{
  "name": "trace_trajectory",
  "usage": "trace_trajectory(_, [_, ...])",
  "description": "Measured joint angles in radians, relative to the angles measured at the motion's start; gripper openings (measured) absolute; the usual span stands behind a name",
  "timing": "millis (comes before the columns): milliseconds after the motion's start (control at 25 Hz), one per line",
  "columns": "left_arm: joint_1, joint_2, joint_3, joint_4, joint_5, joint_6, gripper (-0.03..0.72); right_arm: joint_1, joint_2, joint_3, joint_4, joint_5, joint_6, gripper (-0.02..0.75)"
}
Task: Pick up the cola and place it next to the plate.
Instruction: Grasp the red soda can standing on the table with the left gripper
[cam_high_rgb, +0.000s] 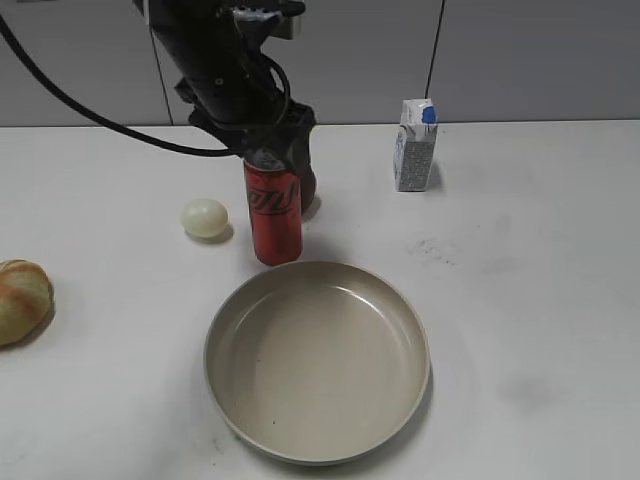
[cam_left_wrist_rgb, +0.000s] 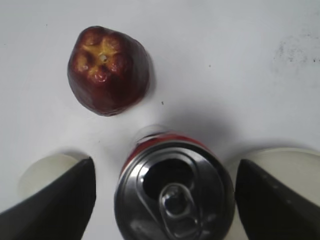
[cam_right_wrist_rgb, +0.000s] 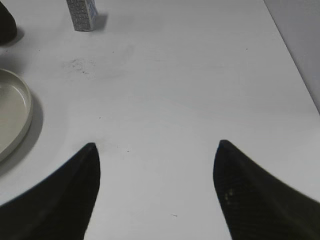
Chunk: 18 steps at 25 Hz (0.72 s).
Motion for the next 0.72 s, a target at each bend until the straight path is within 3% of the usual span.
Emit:
trace_trajectory(160, [0.000, 0.033, -0.001, 0.000, -0.001, 0.000, 0.622, 0.000, 0.000, 0.000, 0.000, 0.000, 0.000, 0.536])
trace_trajectory(360, [0.000, 0.041, -0.002, 0.003, -0.002, 0.001, 0.495, 0.000, 0.000, 0.000, 0.000, 0.000, 0.000, 0.536])
trace_trajectory(720, [-0.001, 0.016, -0.002, 0.028, 0.015, 0.003, 0.494, 0.000, 0.000, 0.000, 0.000, 0.000, 0.000, 0.536])
